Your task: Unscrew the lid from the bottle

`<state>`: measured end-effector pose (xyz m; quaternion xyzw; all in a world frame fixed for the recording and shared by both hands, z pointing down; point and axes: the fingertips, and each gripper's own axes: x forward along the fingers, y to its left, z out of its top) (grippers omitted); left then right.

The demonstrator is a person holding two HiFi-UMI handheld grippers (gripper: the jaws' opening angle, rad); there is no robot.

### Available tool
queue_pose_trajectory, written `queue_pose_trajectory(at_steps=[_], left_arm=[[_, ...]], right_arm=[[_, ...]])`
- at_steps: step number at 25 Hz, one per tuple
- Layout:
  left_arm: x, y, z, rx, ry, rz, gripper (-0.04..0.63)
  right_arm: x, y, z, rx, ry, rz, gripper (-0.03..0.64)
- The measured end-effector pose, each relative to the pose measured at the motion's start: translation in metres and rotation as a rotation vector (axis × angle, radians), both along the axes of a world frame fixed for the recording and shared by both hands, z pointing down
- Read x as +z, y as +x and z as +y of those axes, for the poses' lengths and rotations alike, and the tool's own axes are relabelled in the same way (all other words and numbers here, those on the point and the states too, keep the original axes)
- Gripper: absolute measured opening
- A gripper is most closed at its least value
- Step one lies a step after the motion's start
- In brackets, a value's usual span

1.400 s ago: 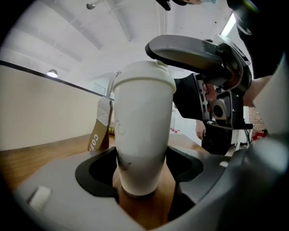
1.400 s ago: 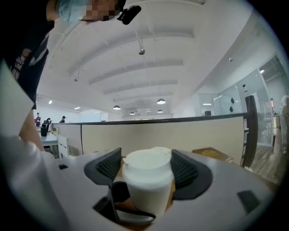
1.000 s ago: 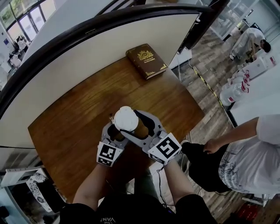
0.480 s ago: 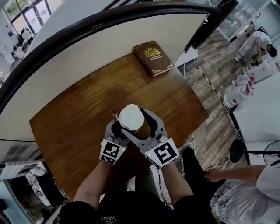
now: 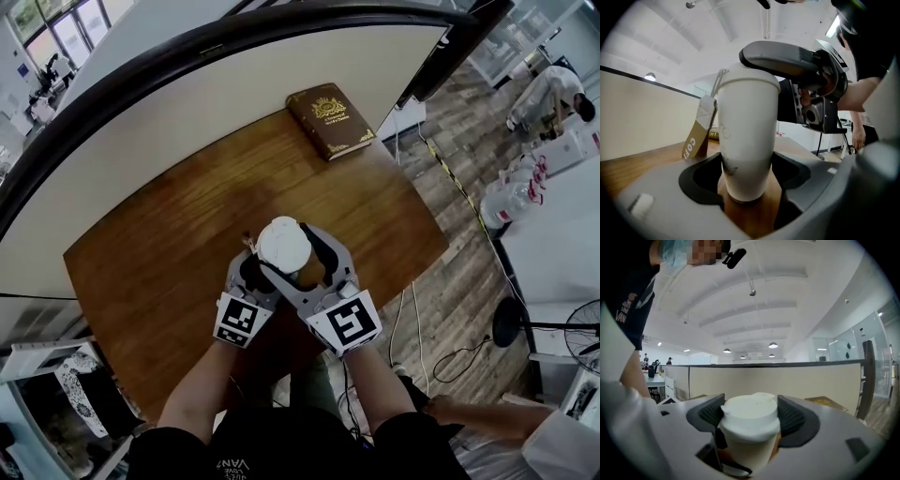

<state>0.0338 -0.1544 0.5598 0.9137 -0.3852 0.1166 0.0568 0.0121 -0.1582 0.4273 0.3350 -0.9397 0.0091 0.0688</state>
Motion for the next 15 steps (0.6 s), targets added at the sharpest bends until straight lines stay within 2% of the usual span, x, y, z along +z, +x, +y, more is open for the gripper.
queue_pose_trajectory(at_steps=[15], left_arm=[[0.002, 0.000, -0.001, 0.006, -0.034, 0.009, 0.336]], right_arm=[[-0.050, 0.019, -0.001, 0.062, 0.005, -0.105, 0.337]])
